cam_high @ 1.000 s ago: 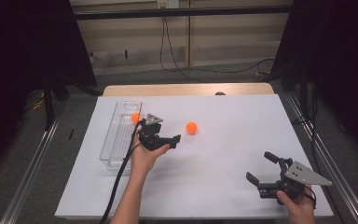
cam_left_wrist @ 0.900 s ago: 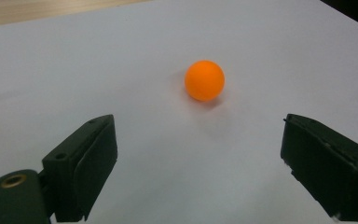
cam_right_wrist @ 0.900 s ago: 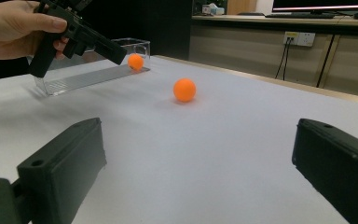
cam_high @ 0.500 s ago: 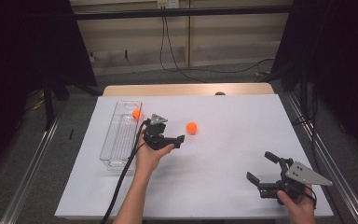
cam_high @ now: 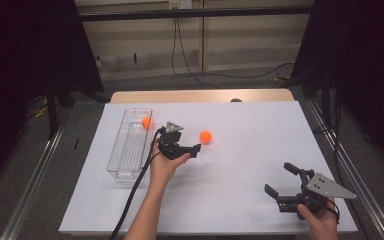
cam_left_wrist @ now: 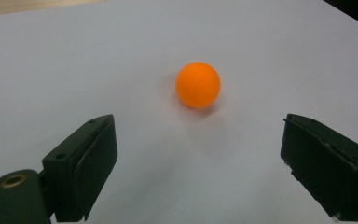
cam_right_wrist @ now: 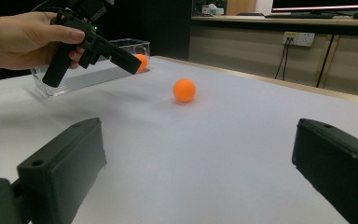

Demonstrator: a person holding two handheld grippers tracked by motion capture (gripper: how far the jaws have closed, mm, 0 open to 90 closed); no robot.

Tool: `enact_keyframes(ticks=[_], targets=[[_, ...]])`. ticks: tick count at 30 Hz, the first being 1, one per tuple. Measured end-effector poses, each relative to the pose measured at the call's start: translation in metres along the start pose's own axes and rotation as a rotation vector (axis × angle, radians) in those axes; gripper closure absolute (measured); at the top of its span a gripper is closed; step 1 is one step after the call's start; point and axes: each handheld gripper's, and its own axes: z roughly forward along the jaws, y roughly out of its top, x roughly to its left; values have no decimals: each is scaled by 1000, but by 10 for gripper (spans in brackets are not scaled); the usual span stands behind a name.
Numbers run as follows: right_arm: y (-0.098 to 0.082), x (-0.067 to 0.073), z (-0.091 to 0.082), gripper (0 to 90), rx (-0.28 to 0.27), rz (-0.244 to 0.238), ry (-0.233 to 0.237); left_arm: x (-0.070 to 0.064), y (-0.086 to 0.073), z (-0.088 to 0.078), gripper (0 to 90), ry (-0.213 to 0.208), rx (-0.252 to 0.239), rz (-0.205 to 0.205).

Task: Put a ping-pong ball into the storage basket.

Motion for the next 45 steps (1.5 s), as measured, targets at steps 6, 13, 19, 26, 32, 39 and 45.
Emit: enact_keyframes(ticks=[6, 13, 19, 26, 32, 39, 45], targets=[[0, 0, 0, 21, -1, 0, 0, 0, 0, 5, 110, 6, 5, -8], [0, 0, 0, 21, -2, 2, 0, 0, 0, 14, 109, 11, 10, -14], [0, 0, 0, 21, -2, 2, 0, -3, 1, 18, 109, 8, 5, -11], [0, 0, 0, 21, -2, 4, 0, -3, 1, 26, 107, -5, 0, -15], [0, 1, 0, 21, -1, 1, 0, -4, 2, 30, 105, -2, 17, -8], [0, 1, 0, 21, -1, 1, 1, -5, 3, 34, 104, -2, 17, -12], [0, 1, 0, 21, 0, -1, 2, -6, 4, 38, 103, -4, 19, -14]])
